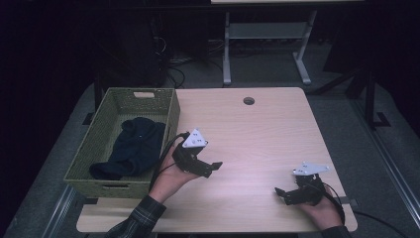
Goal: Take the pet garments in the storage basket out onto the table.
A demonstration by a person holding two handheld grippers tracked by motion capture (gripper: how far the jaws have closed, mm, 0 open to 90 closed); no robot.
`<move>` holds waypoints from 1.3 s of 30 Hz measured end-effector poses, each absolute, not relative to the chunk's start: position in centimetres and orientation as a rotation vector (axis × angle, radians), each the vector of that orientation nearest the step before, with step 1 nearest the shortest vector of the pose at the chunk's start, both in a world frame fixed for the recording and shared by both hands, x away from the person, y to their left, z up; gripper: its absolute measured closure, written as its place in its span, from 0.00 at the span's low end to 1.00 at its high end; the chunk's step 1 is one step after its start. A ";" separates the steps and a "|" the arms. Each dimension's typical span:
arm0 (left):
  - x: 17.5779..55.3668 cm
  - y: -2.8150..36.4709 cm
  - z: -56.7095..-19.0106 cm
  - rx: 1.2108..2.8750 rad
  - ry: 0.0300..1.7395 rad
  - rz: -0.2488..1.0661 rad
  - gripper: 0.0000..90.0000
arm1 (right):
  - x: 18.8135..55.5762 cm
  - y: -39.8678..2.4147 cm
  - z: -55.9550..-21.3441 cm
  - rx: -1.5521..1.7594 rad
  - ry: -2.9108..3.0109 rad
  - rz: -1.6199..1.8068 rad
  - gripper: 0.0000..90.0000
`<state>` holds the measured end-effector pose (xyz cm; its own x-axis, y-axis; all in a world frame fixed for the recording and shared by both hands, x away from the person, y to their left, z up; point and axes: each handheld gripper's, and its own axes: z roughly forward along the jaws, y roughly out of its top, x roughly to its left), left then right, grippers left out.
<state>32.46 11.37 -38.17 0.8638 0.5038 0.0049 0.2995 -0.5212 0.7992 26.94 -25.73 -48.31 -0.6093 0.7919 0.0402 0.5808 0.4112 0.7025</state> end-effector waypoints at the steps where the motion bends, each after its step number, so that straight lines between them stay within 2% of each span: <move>1: 32.5 11.4 -38.1 2.151 0.587 0.289 0.14 | 26.9 -25.7 -48.3 1.193 2.372 1.003 0.01; 23: 33.6 12.4 -36.2 2.175 0.563 0.284 0.15 | 27.0 -25.8 -48.3 1.210 2.358 0.993 0.01; 39: 34.5 15.1 -34.9 2.171 0.603 0.318 0.15 | 27.1 -25.8 -48.3 1.208 2.354 0.992 0.01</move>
<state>34.47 15.09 -34.88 0.8523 0.5228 0.0180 0.3097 -0.5321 0.7880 27.05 -25.83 -48.32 -0.5938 0.8039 0.0338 0.5857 0.4031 0.7031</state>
